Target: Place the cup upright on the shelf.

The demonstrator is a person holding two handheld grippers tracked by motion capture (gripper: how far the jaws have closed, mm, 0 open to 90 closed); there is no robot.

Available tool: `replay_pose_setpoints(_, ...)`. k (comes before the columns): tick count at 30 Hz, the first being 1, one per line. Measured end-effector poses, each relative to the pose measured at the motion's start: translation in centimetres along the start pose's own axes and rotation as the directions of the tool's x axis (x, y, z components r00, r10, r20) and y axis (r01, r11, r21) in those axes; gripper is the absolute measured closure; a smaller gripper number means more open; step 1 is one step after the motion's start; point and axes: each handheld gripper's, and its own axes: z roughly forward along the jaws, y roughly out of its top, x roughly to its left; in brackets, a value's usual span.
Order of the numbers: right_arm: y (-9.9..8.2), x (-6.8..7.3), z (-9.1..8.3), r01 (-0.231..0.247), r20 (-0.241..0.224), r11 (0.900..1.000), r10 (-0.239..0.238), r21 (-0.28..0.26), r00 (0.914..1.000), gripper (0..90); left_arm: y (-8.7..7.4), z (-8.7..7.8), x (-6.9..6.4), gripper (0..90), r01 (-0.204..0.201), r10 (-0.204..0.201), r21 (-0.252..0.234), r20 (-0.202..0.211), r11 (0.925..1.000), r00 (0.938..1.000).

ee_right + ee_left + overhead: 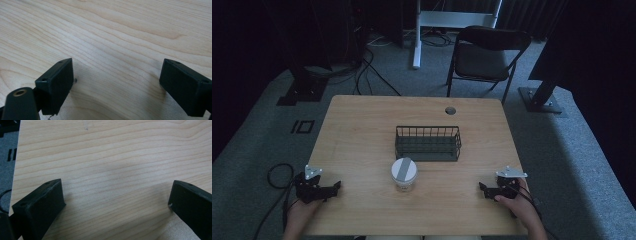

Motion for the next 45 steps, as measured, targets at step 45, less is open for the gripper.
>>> replay_pose_setpoints(45, 1.0, 2.0, 0.2, 0.023, -0.059, 0.9993, -0.025, -0.03, 0.9979, 11.6, -0.1, -0.1, 0.2, 0.2, -0.02, 0.02, 0.0, 0.018, 0.9998, 0.9996)
